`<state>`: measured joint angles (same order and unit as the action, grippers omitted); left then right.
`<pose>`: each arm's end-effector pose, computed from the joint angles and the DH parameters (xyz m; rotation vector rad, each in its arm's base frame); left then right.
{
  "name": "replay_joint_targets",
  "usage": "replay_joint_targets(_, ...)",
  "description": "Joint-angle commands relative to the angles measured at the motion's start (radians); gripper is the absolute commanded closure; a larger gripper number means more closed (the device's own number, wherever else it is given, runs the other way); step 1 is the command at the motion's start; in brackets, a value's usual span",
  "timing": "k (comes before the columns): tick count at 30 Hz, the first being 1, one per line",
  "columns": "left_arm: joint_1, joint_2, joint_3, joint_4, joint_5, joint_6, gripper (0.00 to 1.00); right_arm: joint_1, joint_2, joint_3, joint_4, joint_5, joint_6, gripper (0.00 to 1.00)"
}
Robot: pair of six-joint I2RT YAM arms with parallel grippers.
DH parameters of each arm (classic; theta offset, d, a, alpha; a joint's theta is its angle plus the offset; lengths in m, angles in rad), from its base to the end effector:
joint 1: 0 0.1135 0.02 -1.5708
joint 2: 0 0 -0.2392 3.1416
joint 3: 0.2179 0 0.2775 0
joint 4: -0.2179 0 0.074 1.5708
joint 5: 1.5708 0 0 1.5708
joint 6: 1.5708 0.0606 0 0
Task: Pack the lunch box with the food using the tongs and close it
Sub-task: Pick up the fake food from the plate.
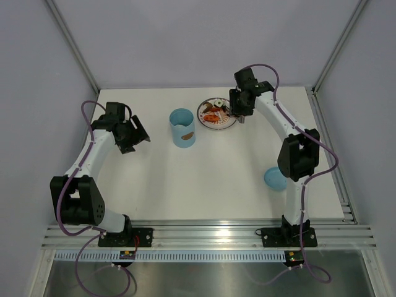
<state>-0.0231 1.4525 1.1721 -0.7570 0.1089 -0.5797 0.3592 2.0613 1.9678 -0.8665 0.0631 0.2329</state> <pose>0.3367 -0.0144 0.2181 -0.6880 2.5512 -0.3518 0.4555 0.1670 0.2488 -0.1348 2.5317 0.1566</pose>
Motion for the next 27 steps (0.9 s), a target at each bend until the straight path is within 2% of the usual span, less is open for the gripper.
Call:
replay_joint_targets(1,0.008,-0.001,0.05,0.018,-0.009,0.011,0.24,0.003,0.029,0.063,-0.028,0.015,-0.058,0.49)
replay_joint_targets(19,0.008,0.005,0.072,0.004,-0.011,0.012,0.24,0.003,0.126,0.134,-0.037,-0.003,-0.126,0.48)
replay_joint_targets(23,0.008,-0.001,0.069,0.002,-0.012,0.012,0.24,0.003,0.111,0.117,-0.028,-0.011,-0.124,0.54)
replay_joint_targets(26,0.008,-0.006,0.063,0.004,-0.011,0.011,0.24,0.003,0.074,0.077,-0.009,-0.017,-0.115,0.65)
replay_joint_targets(27,0.008,-0.009,0.061,0.004,-0.011,0.011,0.24,0.003,0.065,0.056,-0.008,-0.016,-0.11,0.72)
